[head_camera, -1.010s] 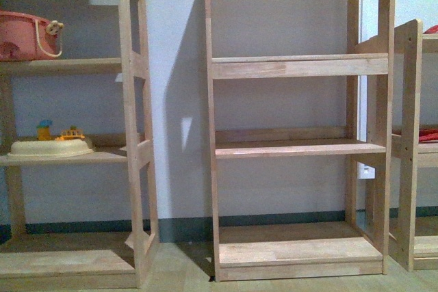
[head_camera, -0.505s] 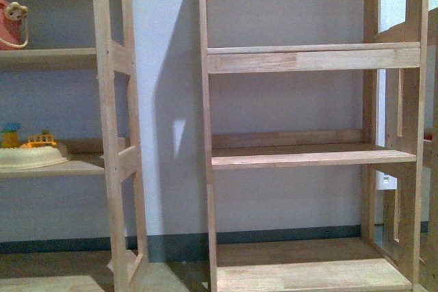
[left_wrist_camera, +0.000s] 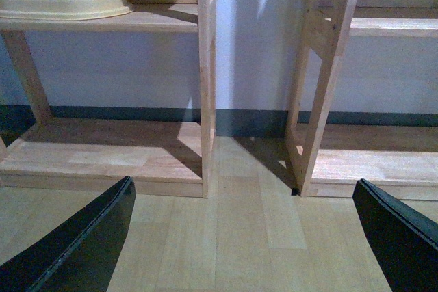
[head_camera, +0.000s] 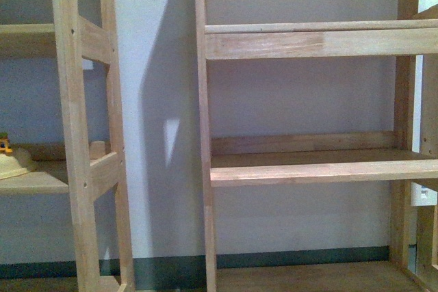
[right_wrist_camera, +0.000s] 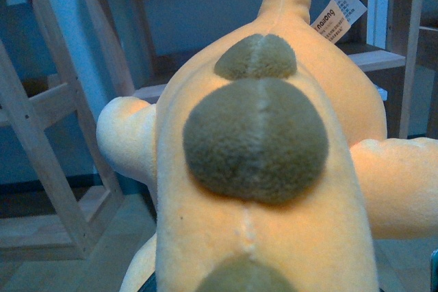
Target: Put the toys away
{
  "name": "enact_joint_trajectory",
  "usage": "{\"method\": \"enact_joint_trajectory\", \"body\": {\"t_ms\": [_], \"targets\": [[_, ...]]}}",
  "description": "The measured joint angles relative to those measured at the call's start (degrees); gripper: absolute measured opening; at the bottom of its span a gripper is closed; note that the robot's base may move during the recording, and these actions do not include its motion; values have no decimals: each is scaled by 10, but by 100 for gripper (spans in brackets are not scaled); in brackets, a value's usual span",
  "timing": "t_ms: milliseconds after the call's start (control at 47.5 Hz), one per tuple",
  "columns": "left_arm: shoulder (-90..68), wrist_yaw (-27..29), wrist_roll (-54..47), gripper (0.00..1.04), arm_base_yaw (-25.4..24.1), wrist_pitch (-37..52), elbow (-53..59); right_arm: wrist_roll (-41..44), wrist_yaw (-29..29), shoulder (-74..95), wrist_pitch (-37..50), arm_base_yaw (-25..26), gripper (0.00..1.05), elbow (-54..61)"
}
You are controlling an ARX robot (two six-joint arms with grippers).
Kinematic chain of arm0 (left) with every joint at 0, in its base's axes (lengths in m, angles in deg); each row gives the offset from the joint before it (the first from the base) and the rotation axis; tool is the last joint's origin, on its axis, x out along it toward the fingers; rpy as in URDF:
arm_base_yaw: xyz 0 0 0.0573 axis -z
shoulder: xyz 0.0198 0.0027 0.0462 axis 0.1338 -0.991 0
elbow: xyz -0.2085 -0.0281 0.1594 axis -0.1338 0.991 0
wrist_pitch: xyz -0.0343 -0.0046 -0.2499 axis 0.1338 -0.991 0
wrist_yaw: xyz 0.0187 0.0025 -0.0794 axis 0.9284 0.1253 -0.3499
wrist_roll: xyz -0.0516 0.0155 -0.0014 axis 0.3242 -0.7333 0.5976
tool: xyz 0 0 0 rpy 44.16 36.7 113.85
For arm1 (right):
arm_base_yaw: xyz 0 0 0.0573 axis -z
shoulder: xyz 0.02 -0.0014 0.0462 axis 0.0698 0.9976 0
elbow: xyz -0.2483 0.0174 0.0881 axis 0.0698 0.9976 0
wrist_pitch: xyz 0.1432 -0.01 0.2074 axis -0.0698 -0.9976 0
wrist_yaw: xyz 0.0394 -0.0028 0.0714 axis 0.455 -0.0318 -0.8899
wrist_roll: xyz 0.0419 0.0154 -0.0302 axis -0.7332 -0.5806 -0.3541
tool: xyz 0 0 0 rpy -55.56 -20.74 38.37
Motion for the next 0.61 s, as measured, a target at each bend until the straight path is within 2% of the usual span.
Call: {"method": "enact_joint_trajectory", "body": {"t_ms": [610], "targets": [[0, 0, 0, 99, 0, 0, 0, 0, 0, 0, 0, 0, 19, 0]]}}
